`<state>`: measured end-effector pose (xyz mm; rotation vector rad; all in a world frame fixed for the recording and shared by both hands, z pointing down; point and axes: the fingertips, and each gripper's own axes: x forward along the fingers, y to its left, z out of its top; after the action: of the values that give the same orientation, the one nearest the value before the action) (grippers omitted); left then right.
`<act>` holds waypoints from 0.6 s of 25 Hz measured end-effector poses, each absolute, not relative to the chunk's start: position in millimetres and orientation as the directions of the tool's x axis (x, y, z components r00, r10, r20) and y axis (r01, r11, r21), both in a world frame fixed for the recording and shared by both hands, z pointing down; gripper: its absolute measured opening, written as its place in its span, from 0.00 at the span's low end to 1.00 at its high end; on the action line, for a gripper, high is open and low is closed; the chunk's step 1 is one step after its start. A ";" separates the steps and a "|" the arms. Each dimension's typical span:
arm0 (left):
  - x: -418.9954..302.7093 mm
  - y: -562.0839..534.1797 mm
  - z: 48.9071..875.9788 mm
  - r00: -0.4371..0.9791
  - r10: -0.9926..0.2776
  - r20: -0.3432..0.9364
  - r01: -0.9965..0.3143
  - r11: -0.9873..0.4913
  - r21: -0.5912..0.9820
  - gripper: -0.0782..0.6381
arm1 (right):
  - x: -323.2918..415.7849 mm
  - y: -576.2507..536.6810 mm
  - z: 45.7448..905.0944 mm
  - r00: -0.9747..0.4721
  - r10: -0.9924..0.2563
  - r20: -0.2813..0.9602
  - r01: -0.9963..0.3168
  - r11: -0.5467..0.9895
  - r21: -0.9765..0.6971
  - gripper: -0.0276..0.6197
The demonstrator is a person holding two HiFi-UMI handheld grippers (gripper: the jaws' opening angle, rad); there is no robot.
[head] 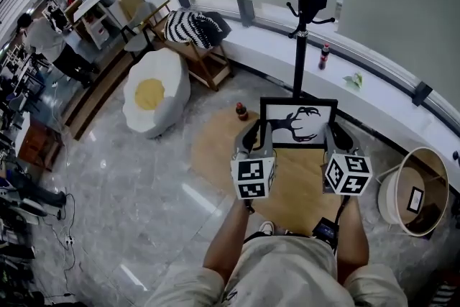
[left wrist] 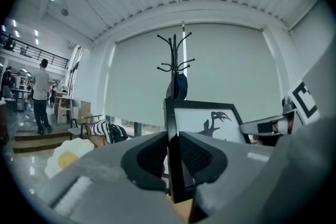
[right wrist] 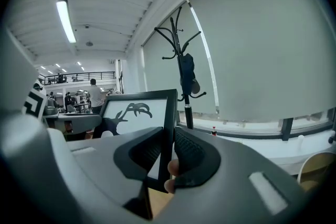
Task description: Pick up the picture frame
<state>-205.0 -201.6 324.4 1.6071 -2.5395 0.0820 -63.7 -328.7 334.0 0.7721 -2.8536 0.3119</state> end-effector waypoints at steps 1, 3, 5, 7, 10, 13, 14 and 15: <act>-204.9 -198.8 317.4 -0.425 -0.896 0.128 -0.902 0.430 0.019 0.22 | -64.1 -326.3 327.5 -0.854 -0.480 0.200 -0.511 0.847 -0.151 0.15; -203.6 -194.6 304.3 -0.429 -0.898 0.099 -0.902 0.431 0.001 0.22 | -63.3 -322.5 315.0 -0.858 -0.485 0.172 -0.509 0.849 -0.142 0.15; -203.5 -195.5 285.9 -0.430 -0.900 0.070 -0.902 0.431 -0.005 0.22 | -63.6 -323.4 297.6 -0.860 -0.490 0.144 -0.507 0.851 -0.133 0.15; -206.2 -201.5 263.8 -0.434 -0.900 0.048 -0.901 0.434 -0.005 0.22 | -66.7 -329.7 274.5 -0.861 -0.494 0.117 -0.506 0.854 -0.119 0.15; -208.3 -206.8 236.7 -0.442 -0.897 0.015 -0.897 0.442 -0.024 0.22 | -69.3 -336.3 245.9 -0.866 -0.493 0.077 -0.499 0.860 -0.107 0.15; -201.3 -206.6 218.2 -0.434 -0.900 -0.035 -0.900 0.435 -0.035 0.22 | -61.0 -334.9 225.0 -0.865 -0.501 0.026 -0.502 0.861 -0.086 0.15; -198.5 -203.7 213.0 -0.430 -0.901 -0.055 -0.901 0.433 -0.037 0.22 | -58.4 -332.2 219.2 -0.864 -0.504 0.009 -0.503 0.861 -0.077 0.15; -197.0 -198.5 208.1 -0.431 -0.900 -0.074 -0.900 0.434 -0.044 0.22 | -57.3 -328.2 213.9 -0.864 -0.504 -0.008 -0.502 0.862 -0.069 0.15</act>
<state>-197.0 -198.5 208.1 1.7181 -2.7322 -0.0030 -57.3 -328.2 213.9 0.8258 -3.0562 0.1023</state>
